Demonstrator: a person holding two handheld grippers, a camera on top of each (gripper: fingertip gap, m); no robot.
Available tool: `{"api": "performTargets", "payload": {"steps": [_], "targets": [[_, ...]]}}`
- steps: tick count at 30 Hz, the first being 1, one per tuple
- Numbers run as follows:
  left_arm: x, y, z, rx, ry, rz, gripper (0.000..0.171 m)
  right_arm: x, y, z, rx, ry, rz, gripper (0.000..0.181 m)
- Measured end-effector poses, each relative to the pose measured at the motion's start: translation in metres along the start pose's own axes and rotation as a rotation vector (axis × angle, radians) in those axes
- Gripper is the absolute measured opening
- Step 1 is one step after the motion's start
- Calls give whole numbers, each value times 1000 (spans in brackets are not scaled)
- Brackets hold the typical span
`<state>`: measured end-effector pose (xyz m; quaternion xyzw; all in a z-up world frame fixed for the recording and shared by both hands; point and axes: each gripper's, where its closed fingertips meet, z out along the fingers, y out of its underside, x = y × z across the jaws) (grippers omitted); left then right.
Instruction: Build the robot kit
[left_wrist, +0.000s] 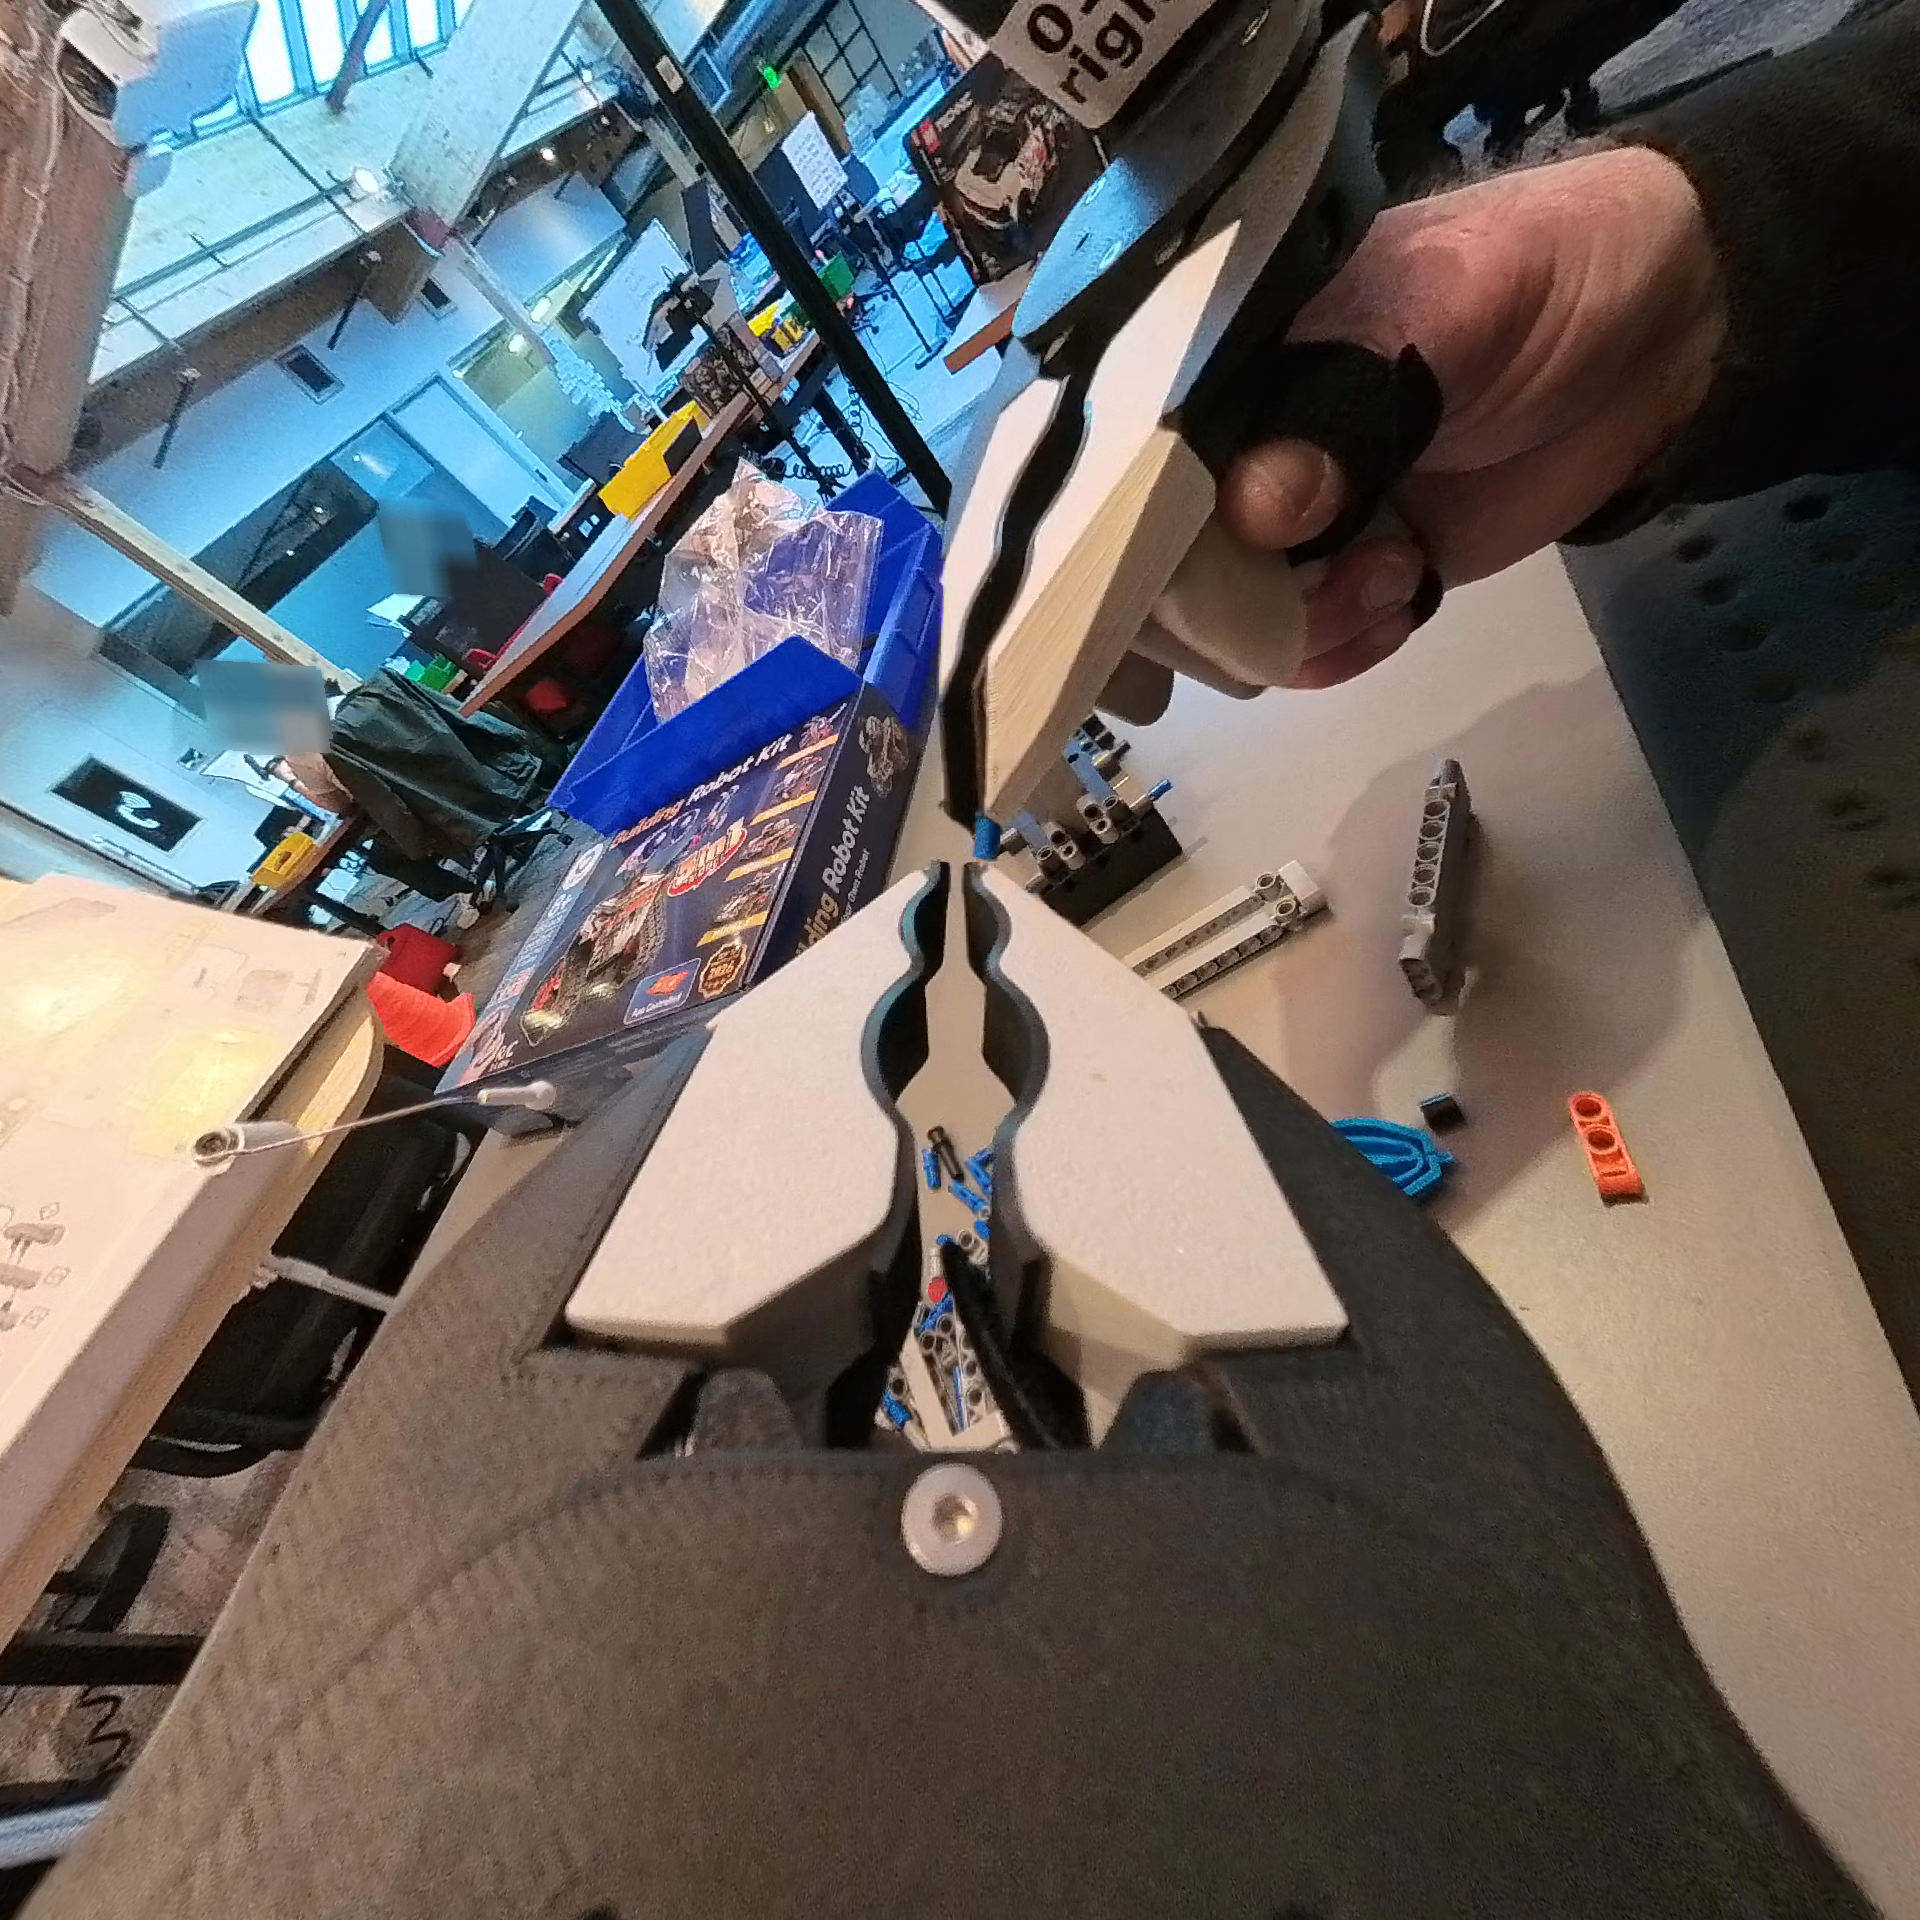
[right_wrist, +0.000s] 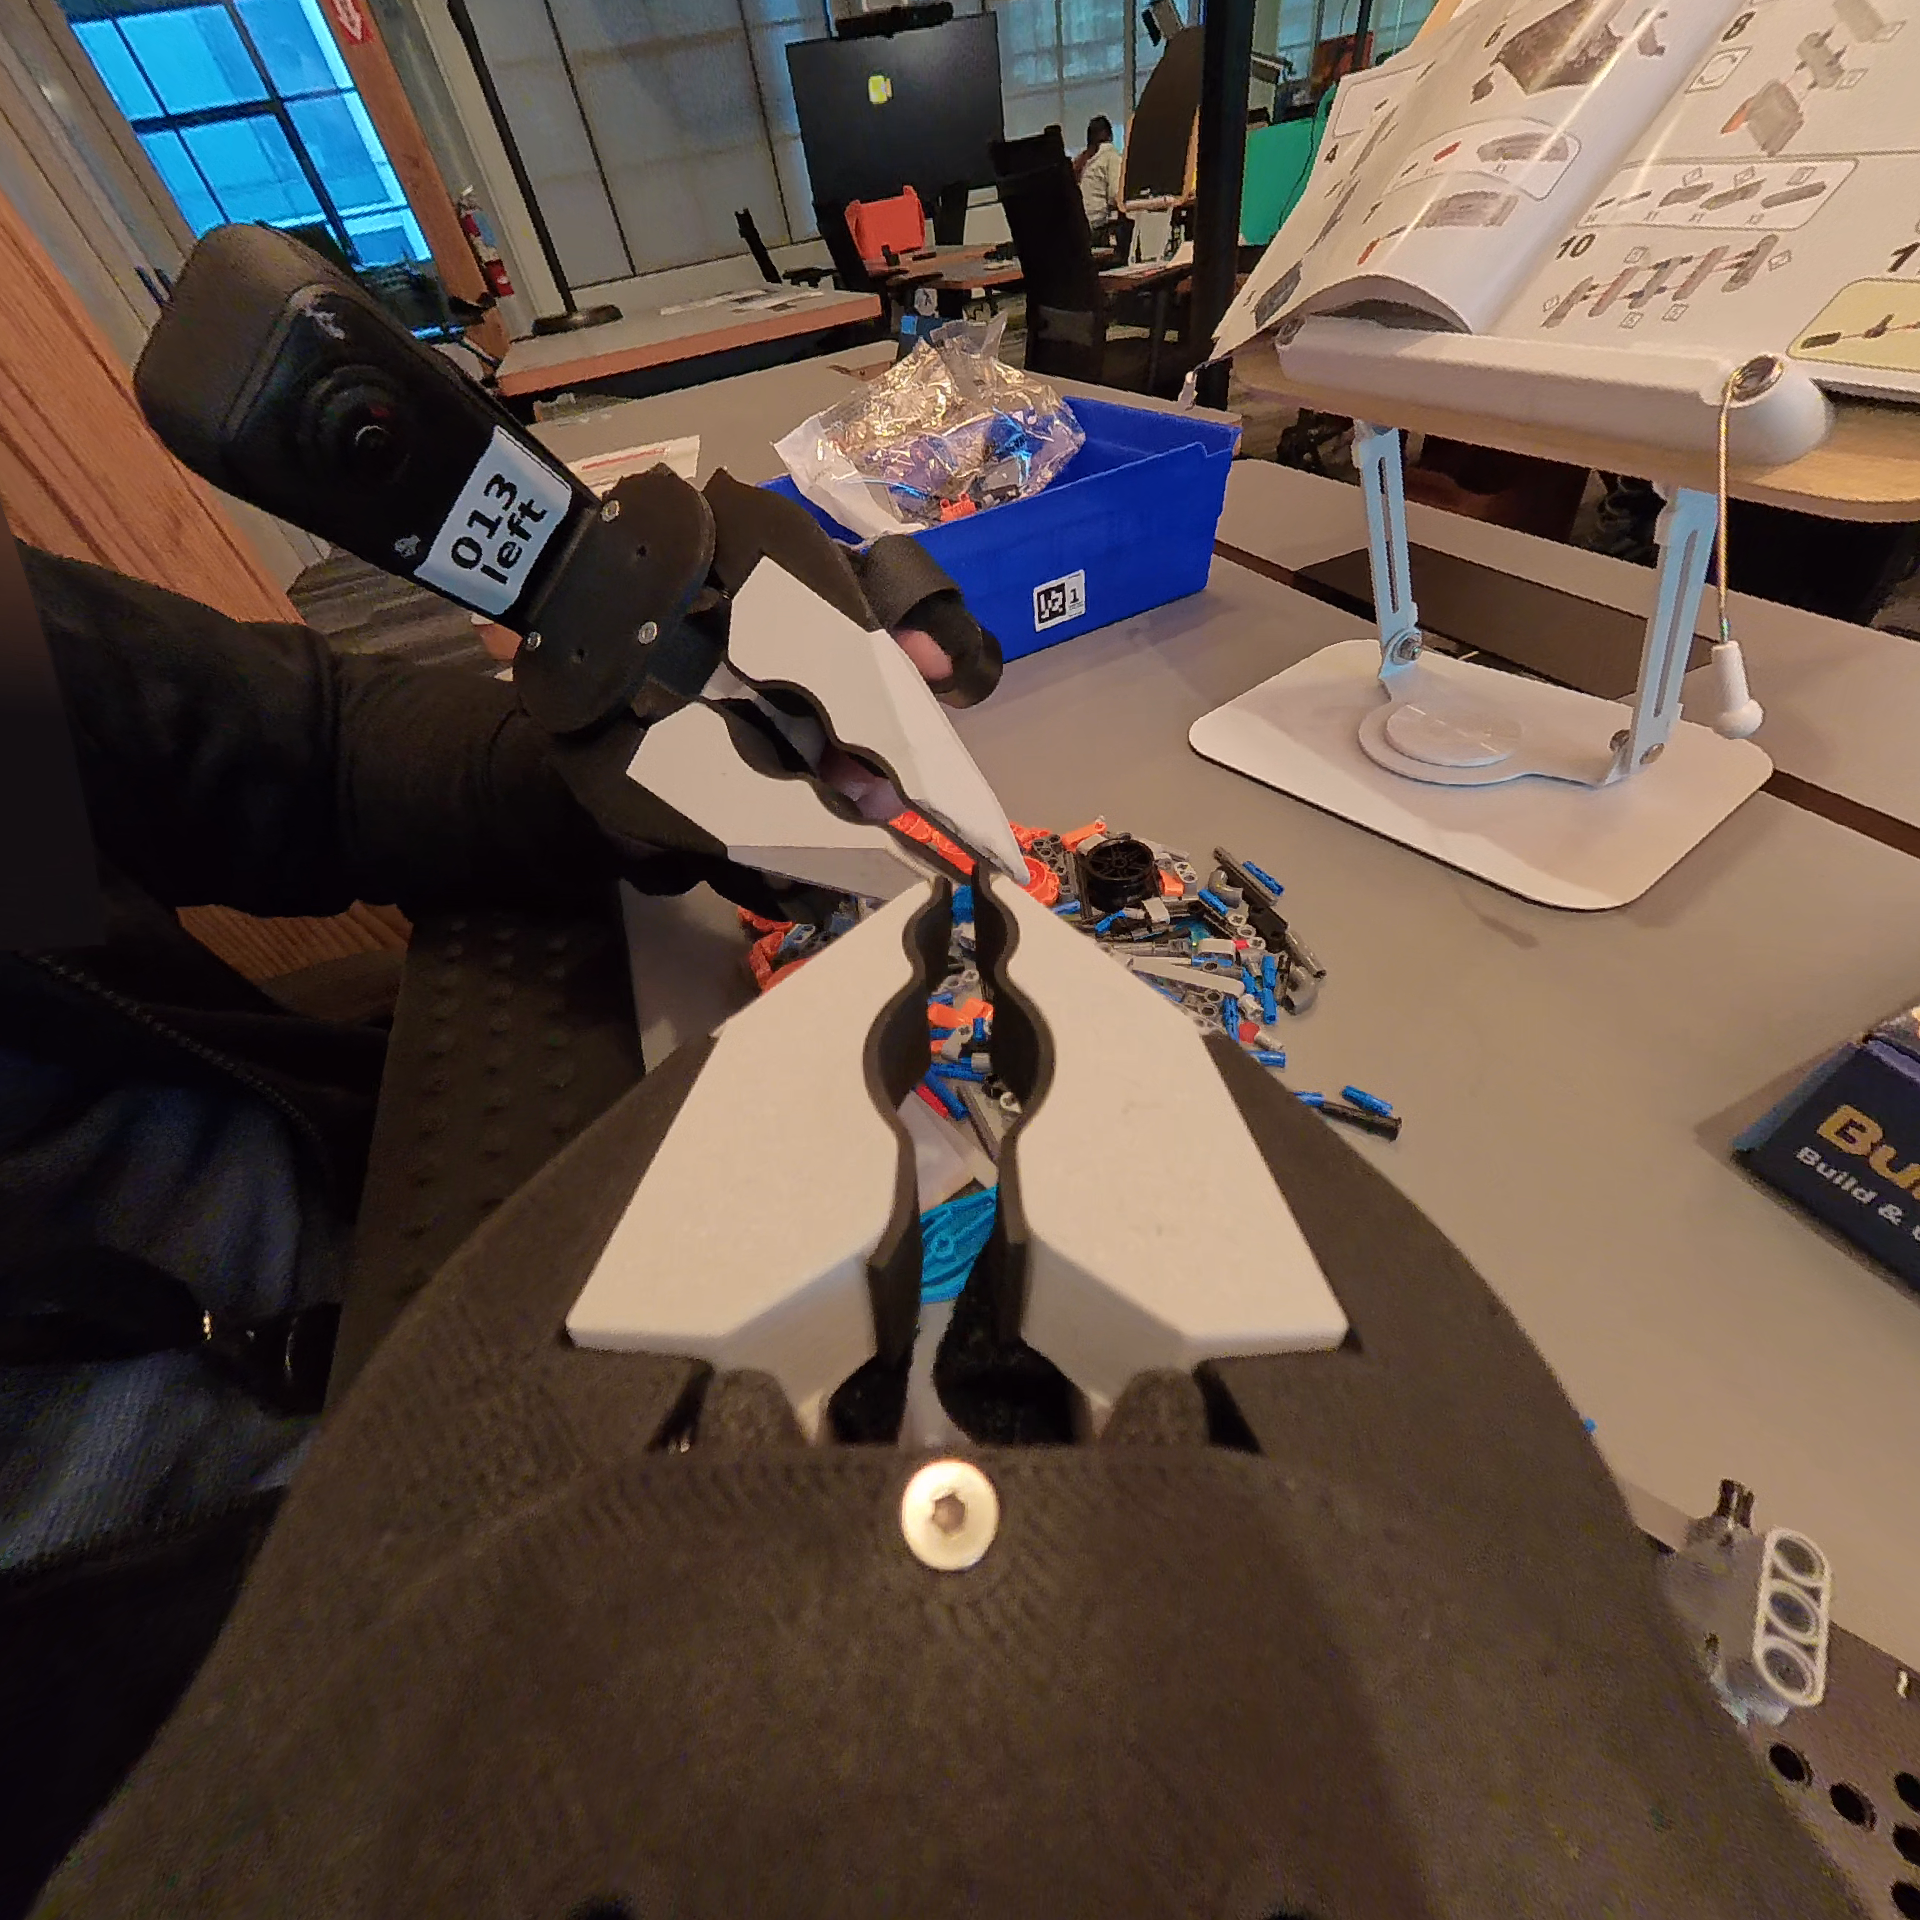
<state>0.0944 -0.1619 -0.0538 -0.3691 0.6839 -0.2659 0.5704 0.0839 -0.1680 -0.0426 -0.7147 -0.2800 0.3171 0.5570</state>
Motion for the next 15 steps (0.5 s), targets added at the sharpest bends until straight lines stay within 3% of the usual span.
{"api": "performTargets", "payload": {"steps": [9, 15], "targets": [[15, -5, 9, -6, 68, 19, 4, -2, 3, -12, -2, 14, -1, 2], [57, 4, 30, -97, 289, -28, 18, -2, 18, -46, -53, 53, 6, 2]]}}
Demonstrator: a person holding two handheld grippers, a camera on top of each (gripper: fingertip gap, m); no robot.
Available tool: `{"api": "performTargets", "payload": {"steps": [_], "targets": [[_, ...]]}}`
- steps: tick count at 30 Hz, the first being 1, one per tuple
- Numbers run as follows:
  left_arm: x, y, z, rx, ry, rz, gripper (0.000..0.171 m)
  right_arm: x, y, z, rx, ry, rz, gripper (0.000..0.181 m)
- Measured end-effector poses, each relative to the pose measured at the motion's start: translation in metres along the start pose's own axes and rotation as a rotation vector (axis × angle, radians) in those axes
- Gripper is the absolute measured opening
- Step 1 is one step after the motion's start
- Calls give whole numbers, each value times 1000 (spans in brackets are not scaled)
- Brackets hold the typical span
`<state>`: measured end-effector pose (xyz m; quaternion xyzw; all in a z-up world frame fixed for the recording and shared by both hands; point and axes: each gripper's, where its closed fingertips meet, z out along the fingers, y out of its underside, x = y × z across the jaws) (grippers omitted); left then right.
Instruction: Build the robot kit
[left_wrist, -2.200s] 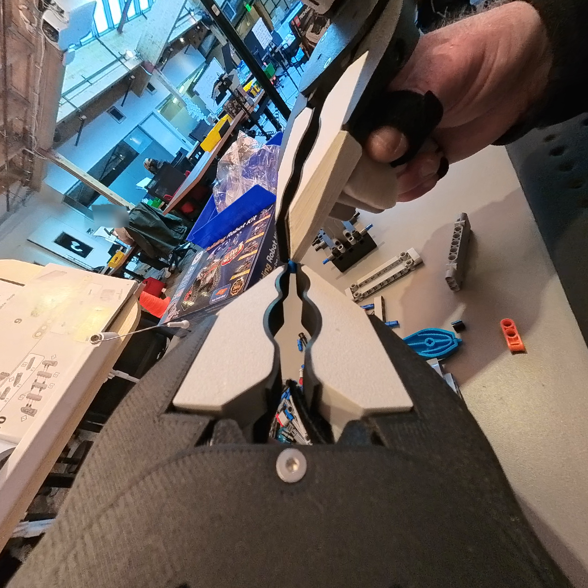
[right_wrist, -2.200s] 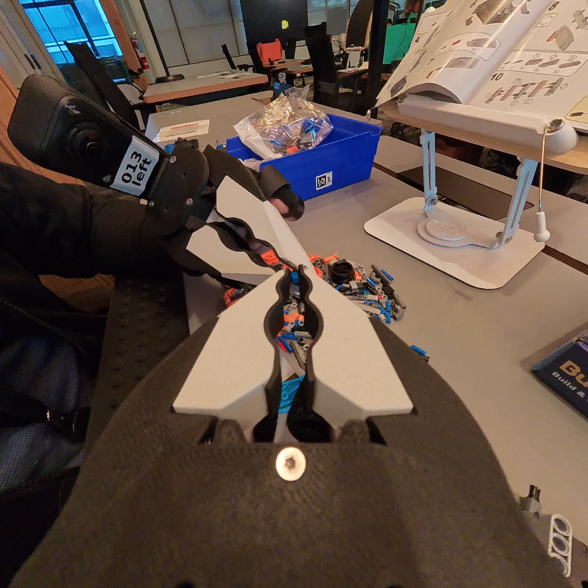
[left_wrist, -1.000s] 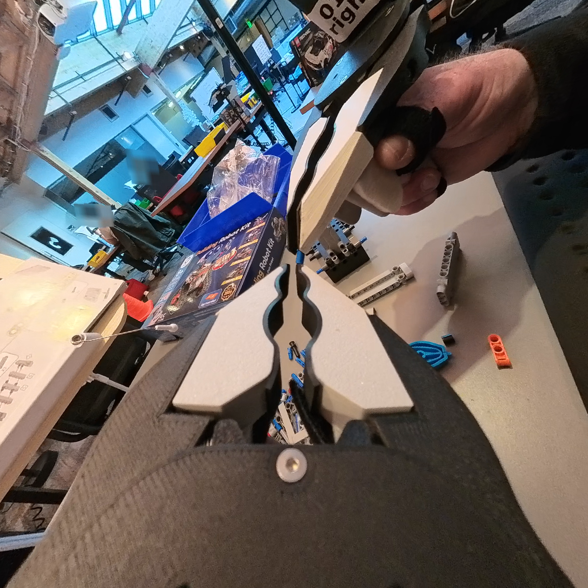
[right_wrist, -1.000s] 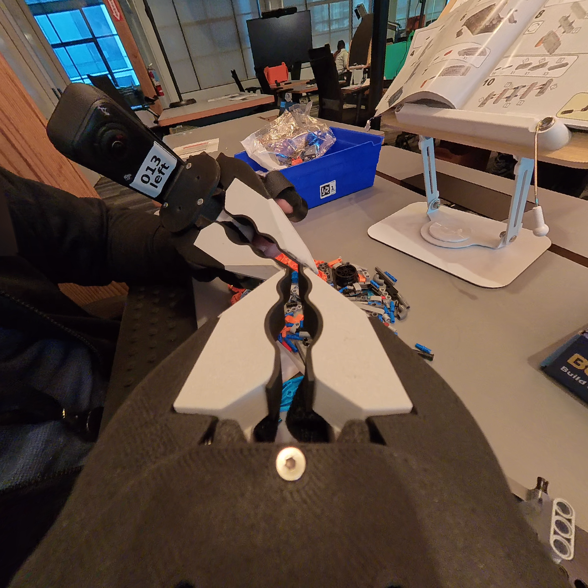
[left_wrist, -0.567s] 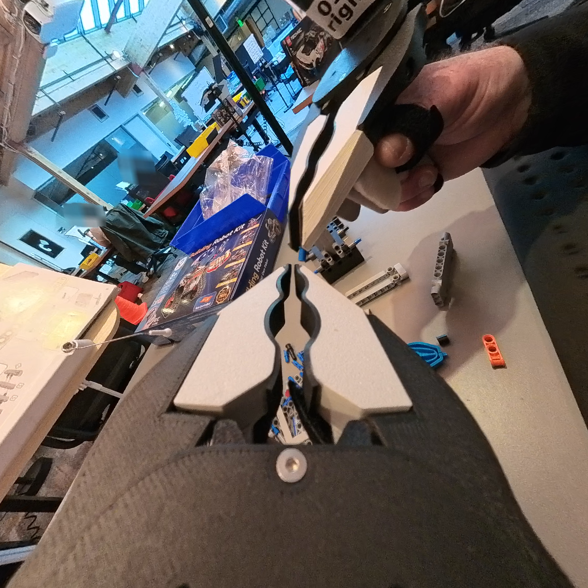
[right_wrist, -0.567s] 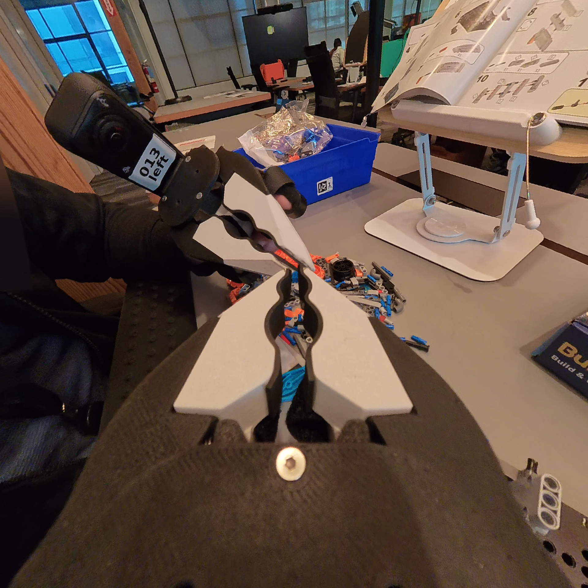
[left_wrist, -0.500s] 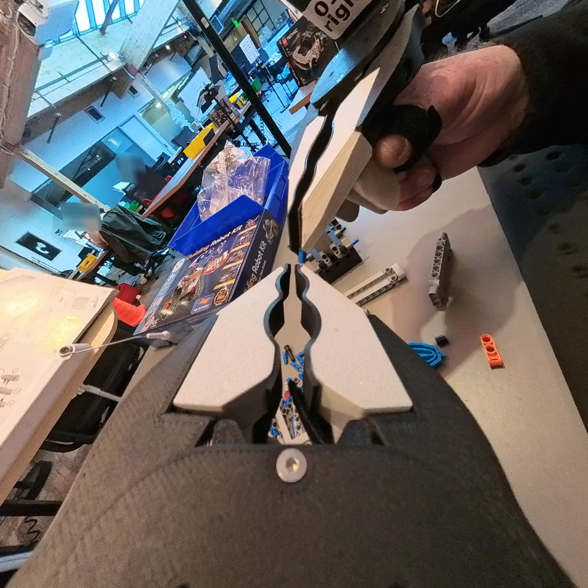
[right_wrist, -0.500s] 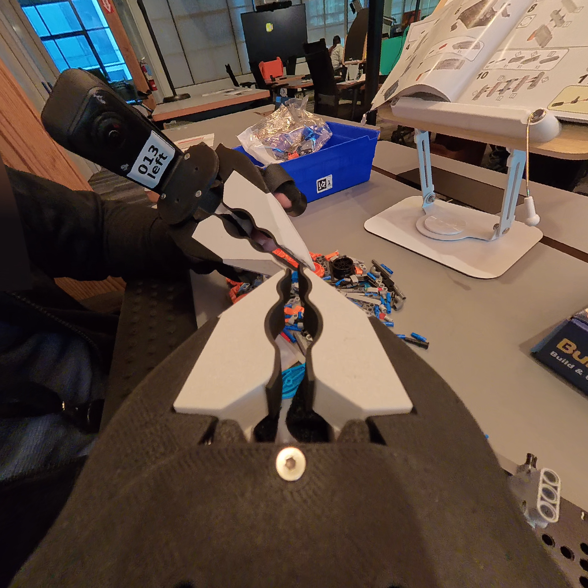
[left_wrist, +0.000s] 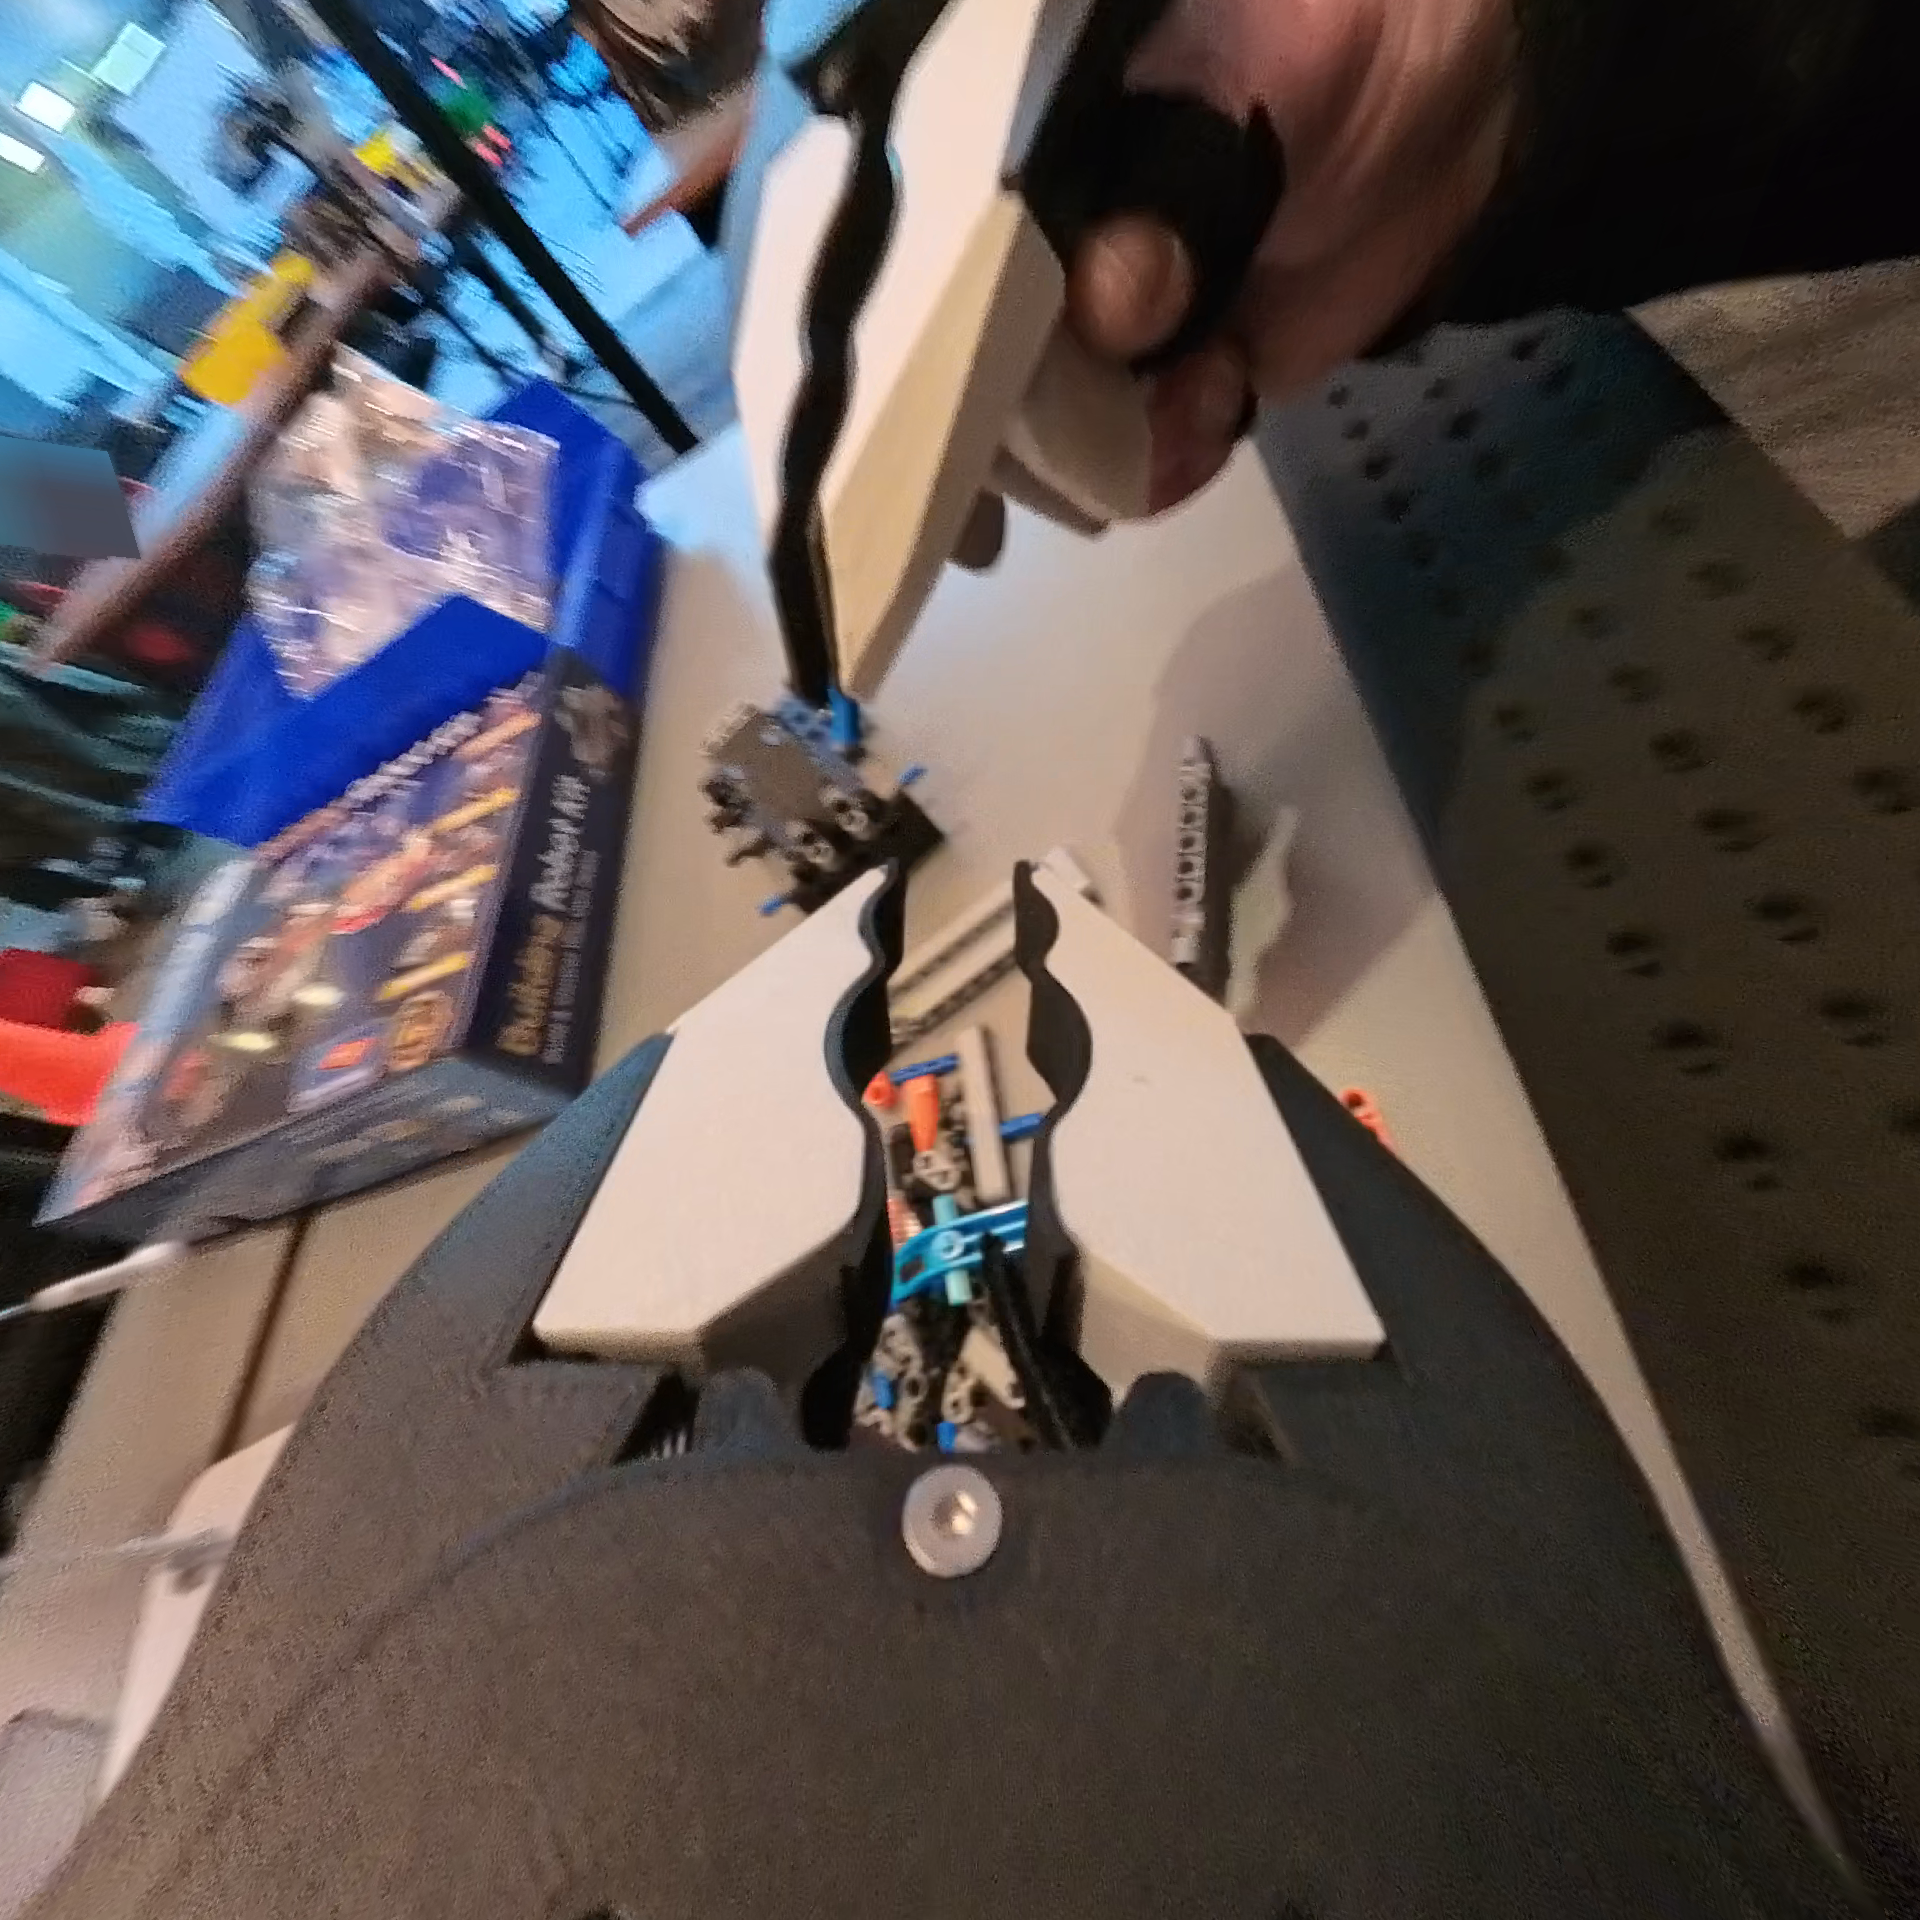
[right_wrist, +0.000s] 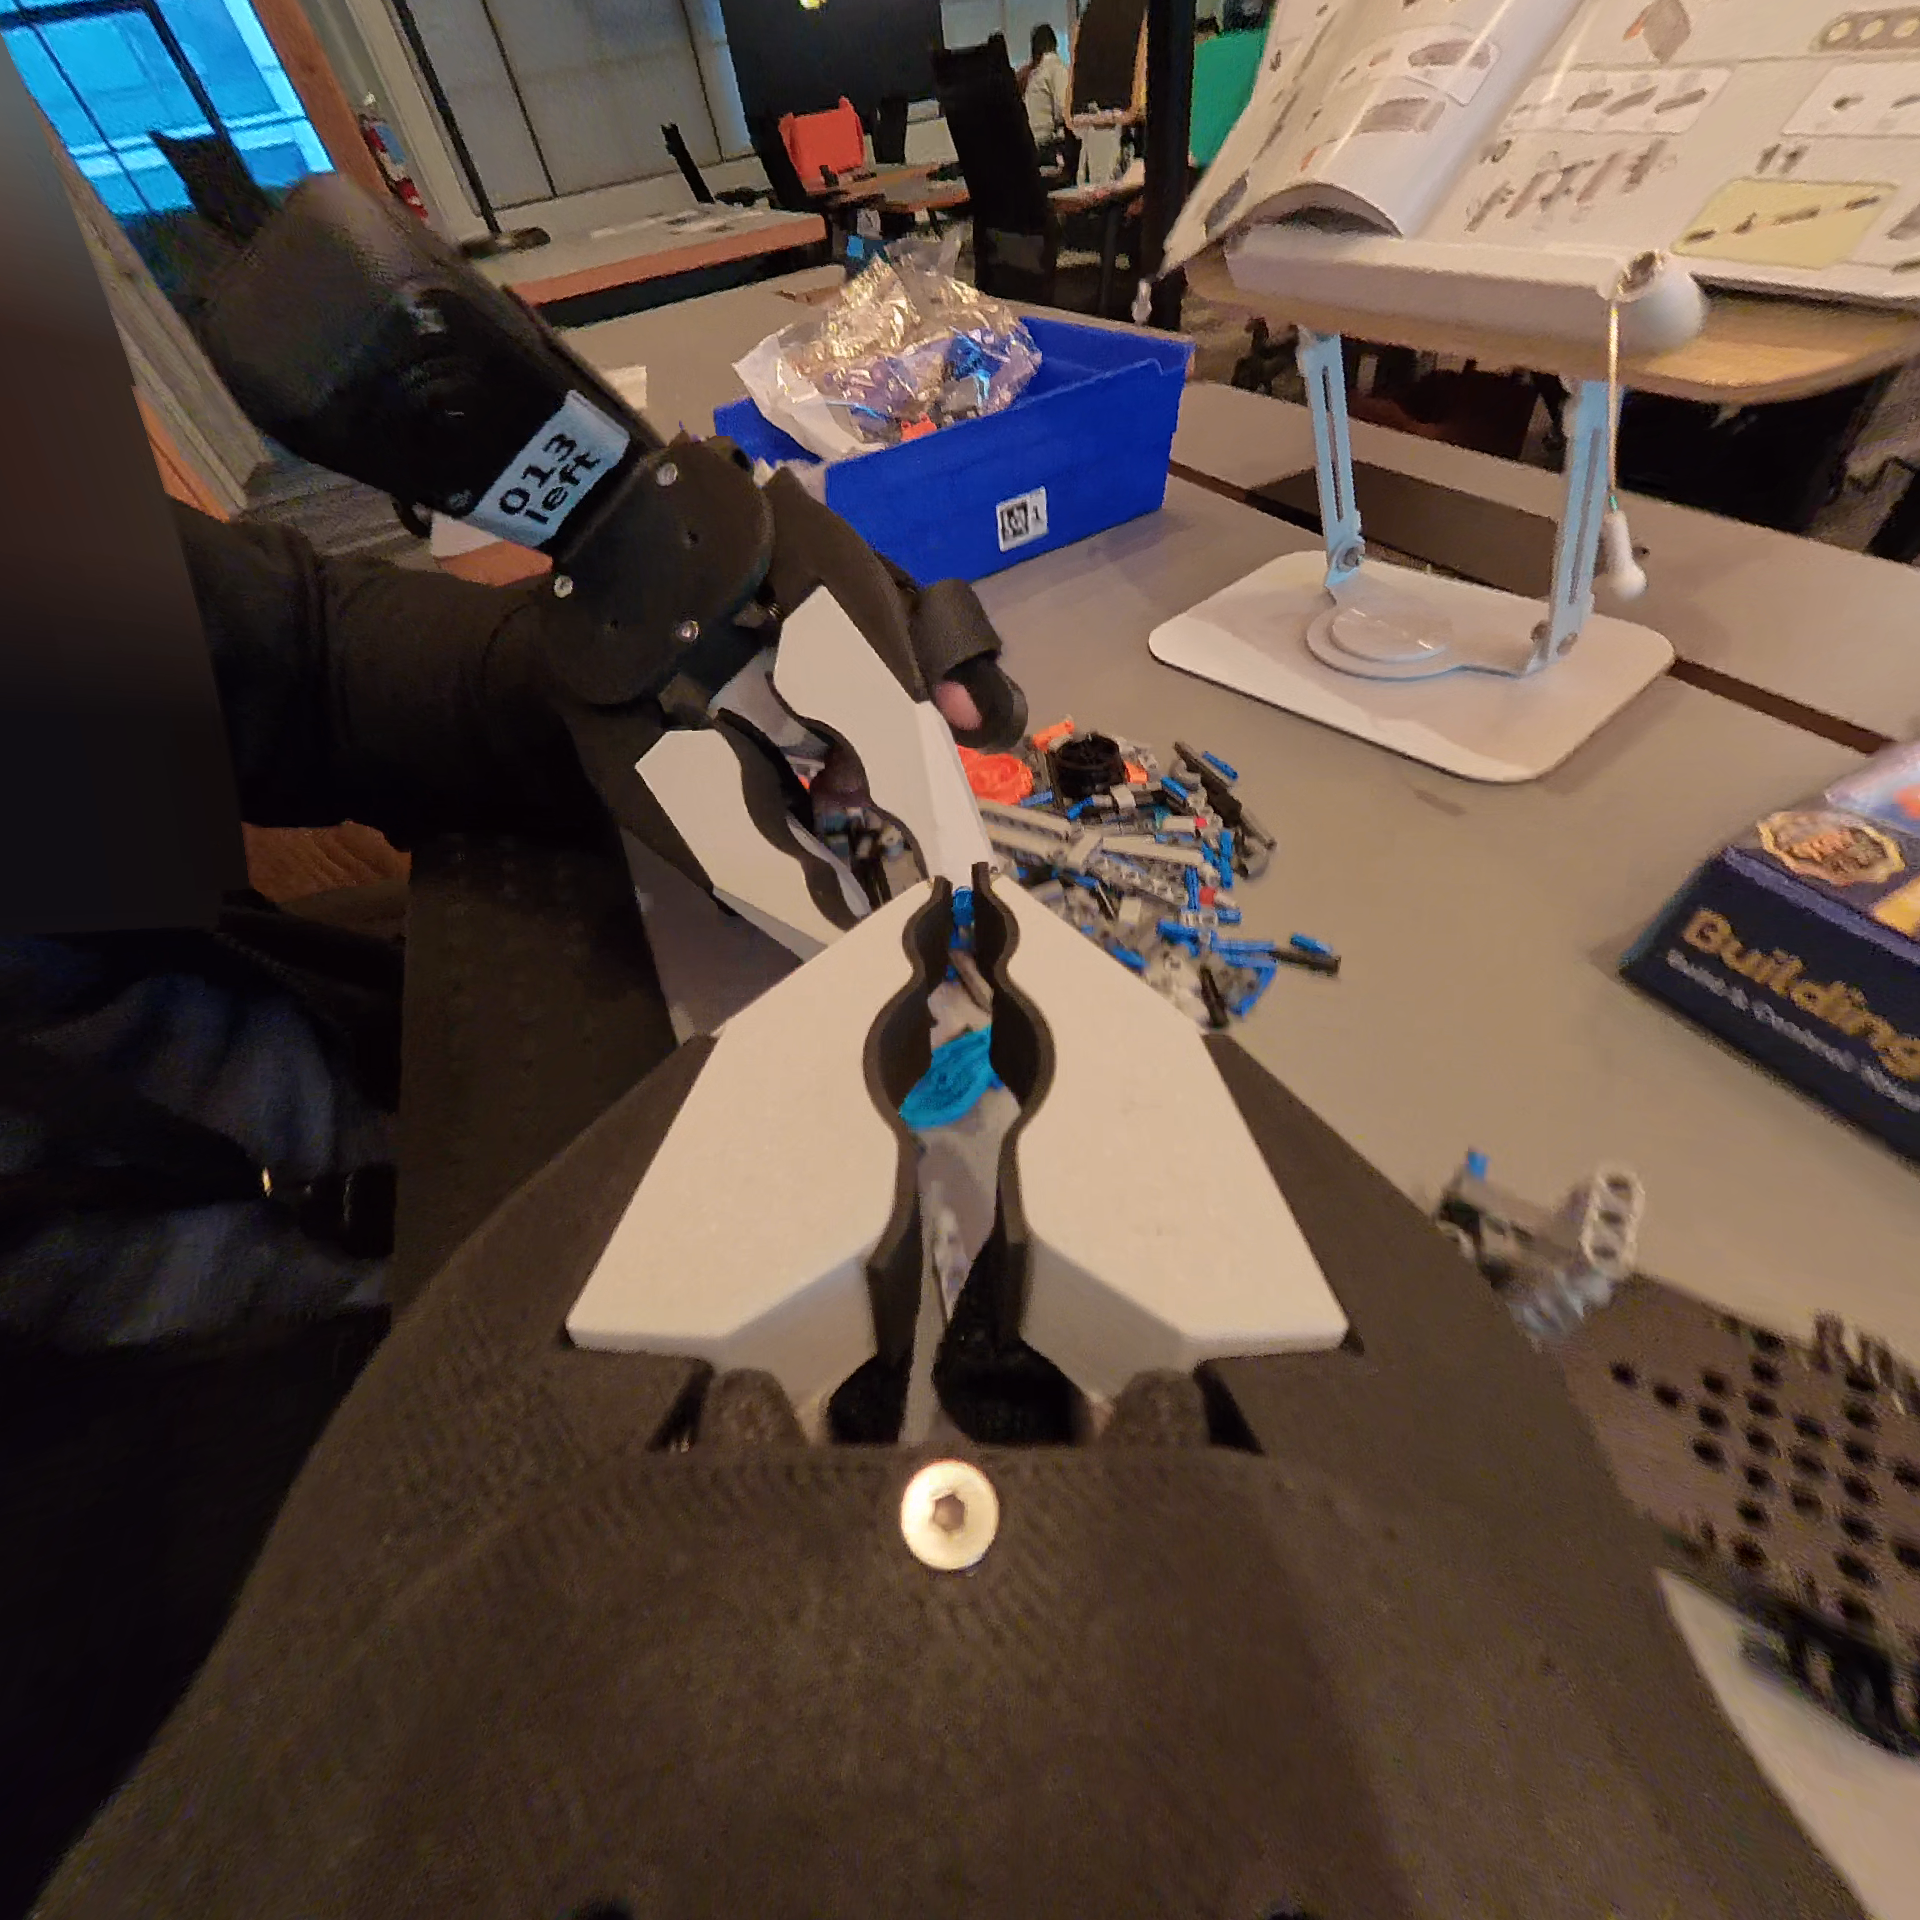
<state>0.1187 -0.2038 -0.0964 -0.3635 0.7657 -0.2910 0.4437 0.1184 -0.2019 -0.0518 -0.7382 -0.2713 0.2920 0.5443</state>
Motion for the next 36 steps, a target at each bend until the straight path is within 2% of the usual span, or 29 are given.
{"api": "performTargets", "payload": {"steps": [4, 11, 14, 16, 17, 20, 25, 28, 36], "targets": [[37, 17, 27, -153, 248, -126, 30, 5, 28, -29, -72, 49, 23, 3], [66, 25, 72, -335, 348, -76, 35, 10, 63, -63, -96, 103, 90, 2], [73, 34, 82, -400, 368, -65, 26, 9, 65, -66, -89, 109, 88, 2], [75, 35, 85, -404, 368, -69, 6, 8, 65, -67, -81, 104, 87, 2], [73, 36, 85, -402, 358, -52, 4, 7, 66, -68, -78, 99, 87, 2], [63, 29, 78, -343, 319, -75, 5, 6, 63, -69, -58, 91, 83, 2], [43, 0, 43, -102, 272, -191, 5, -3, 48, -62, -1, 54, 51, 2], [31, -10, 20, 1, 218, -248, 5, -10, 35, -50, 35, 21, 27, 2], [20, -22, -20, 156, 127, -282, 5, -28, 10, -13, 110, -56, -26, 2]]}}
